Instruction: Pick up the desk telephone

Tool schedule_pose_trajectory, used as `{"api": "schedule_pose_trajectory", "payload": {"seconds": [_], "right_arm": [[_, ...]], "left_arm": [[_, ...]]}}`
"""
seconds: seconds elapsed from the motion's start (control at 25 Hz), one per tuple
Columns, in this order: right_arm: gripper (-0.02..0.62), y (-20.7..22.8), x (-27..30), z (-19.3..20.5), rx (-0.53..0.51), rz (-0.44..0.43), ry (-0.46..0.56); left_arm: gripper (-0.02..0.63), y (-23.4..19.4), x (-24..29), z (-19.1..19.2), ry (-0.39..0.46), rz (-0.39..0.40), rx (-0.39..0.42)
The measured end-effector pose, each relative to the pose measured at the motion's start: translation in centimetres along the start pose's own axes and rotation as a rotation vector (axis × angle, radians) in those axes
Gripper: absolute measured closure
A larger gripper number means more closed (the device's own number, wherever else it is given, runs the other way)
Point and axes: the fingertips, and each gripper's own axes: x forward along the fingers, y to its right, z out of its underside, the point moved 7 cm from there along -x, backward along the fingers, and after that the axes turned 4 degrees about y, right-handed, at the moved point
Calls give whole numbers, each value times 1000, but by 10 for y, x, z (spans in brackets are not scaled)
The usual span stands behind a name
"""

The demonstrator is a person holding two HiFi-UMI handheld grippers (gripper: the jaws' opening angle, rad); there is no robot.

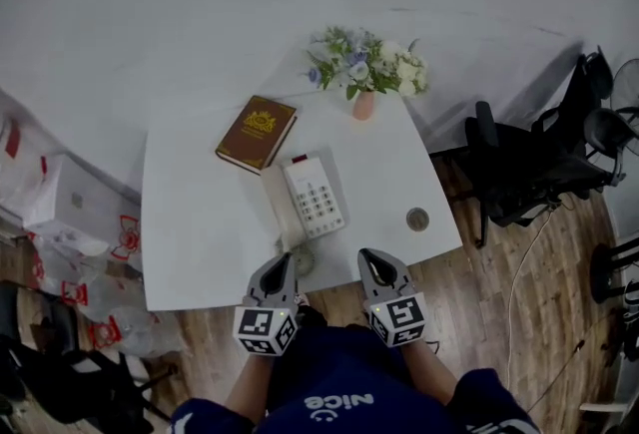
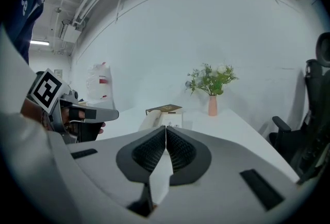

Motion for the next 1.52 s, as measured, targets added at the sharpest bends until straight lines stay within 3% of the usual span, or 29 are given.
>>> {"api": "schedule_pose_trajectory", "payload": {"seconds": [0.52, 0.84, 1.52], "right_arm": [[572, -29, 69, -4, 24, 64, -34], [572, -22, 79, -2, 14, 49, -62], [572, 7, 113, -24, -7, -133, -77]], "left_arm": [[589, -64, 41, -17, -48, 112, -13], [589, -74, 45, -14, -53, 76, -75], [589, -65, 63, -23, -58, -48, -121]]}}
